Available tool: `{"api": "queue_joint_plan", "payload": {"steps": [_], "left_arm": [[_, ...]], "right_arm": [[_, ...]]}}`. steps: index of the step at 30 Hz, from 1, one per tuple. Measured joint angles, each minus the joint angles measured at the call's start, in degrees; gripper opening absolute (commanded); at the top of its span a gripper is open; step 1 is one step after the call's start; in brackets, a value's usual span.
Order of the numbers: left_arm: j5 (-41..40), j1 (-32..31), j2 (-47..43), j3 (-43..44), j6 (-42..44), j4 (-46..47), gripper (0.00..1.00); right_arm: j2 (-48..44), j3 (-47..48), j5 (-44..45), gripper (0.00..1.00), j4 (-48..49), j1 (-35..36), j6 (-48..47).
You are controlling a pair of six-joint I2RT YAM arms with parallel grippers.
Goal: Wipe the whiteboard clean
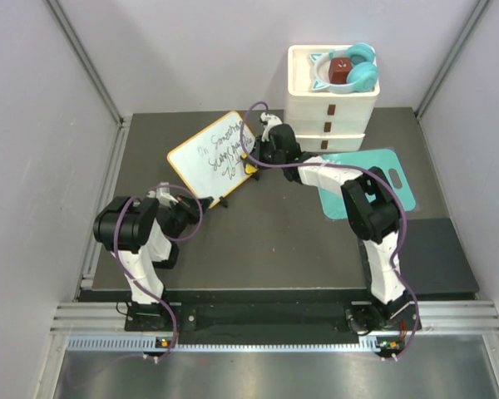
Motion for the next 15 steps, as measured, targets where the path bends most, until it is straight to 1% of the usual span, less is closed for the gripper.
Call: {"api": "queue_joint_plan", "payload": {"steps": [4, 10, 15], "left_arm": [[0.2, 0.1, 1.7, 0.1, -1.9, 0.2, 0.0], [-0.1, 0.0, 1.5, -0.7, -2.5, 0.1, 0.0], [-0.2, 0.0, 0.0, -1.4, -2.4, 0.0, 0.0]], "right_arm": [[3.2, 2.7, 0.5, 0.0, 0.3, 0.0, -0.3], [5.9, 4.8, 0.6, 0.0, 0.8, 0.4, -0.4], [8.6, 9.9, 0.8, 0.0, 0.9, 1.3, -1.8]]}}
